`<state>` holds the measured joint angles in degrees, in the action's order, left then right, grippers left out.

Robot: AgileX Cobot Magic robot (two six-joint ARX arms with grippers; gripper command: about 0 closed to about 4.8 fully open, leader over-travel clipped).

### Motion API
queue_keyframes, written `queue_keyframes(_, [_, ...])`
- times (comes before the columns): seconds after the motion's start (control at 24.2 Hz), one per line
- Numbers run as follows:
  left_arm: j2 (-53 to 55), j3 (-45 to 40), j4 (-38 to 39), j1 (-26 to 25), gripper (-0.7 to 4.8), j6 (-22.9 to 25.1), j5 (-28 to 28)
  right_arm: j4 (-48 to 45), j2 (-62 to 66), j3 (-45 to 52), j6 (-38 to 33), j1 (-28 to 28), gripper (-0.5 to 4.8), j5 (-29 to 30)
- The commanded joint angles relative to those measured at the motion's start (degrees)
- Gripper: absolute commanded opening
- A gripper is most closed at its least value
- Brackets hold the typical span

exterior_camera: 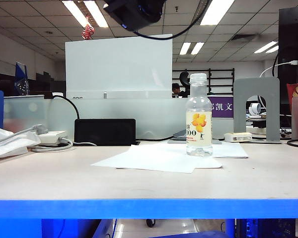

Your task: Rotate the Rubik's Cube so that the bottom side is facing up.

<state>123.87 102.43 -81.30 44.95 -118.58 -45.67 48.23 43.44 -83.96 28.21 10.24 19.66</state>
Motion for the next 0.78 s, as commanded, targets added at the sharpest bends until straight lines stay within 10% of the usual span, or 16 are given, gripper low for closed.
queue_keyframes(0.04, [-1.73,0.35,-2.16,1.22,1.92,-0.31,-2.91,2.14,0.63,-0.09,-0.13,-0.11,2.36,0.94])
queue_keyframes(0.29, [-1.86,0.35,-2.05,2.93,1.92,-0.31,-3.15,2.97,1.22,-0.28,-1.18,-0.24,3.94,2.32])
queue_keyframes(0.78, [-1.81,0.33,1.03,6.12,1.92,-0.31,-5.7,3.17,1.46,-3.98,-3.37,-0.2,3.93,4.02])
